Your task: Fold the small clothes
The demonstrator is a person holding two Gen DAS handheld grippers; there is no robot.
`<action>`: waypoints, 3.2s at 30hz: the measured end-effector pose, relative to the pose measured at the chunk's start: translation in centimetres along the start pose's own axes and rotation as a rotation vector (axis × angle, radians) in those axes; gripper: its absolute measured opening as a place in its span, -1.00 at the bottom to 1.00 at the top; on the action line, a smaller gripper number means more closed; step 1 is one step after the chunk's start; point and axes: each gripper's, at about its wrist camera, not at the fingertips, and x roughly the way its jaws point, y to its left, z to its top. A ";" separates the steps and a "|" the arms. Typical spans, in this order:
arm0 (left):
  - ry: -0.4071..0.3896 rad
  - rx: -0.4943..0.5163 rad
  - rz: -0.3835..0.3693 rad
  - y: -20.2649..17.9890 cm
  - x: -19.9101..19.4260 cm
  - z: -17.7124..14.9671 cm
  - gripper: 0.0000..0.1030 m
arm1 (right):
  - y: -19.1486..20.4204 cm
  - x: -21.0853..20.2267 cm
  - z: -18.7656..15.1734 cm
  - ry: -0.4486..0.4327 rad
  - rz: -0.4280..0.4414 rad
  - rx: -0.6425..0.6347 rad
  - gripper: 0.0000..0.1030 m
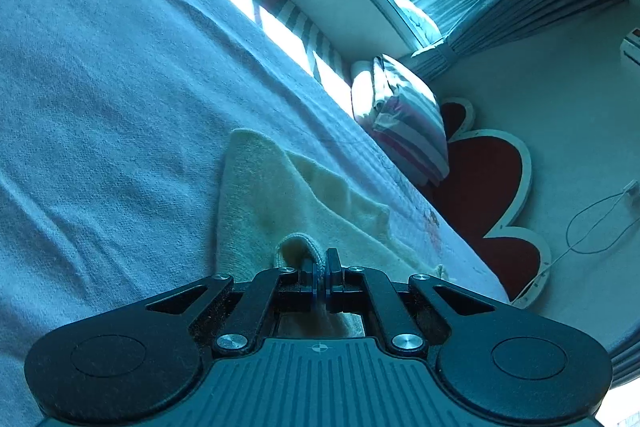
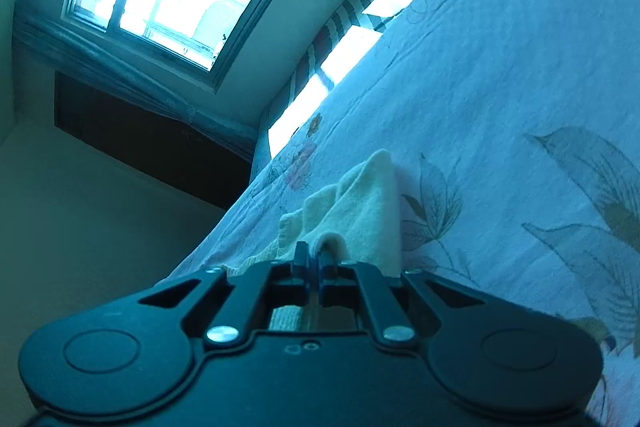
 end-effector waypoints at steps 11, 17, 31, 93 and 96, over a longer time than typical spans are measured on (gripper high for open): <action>-0.079 0.452 0.165 -3.7 -5.8 0.7 0.48 | 1.7 -5.3 0.4 -0.077 0.006 -0.179 -0.43; 0.003 0.669 0.259 -5.1 -4.6 0.0 0.21 | 3.7 -4.0 -0.6 0.000 -0.113 -0.396 -0.38; -0.050 0.563 0.248 -5.2 -1.0 2.1 0.21 | 5.1 1.4 0.6 0.017 -0.210 -0.535 -0.39; 0.077 0.613 0.153 -6.4 2.5 4.2 -0.93 | 5.8 3.1 1.5 0.028 -0.125 -0.586 -0.67; 0.074 0.625 0.148 -6.5 2.2 4.1 -0.05 | 5.8 3.0 1.5 0.030 -0.119 -0.589 -0.65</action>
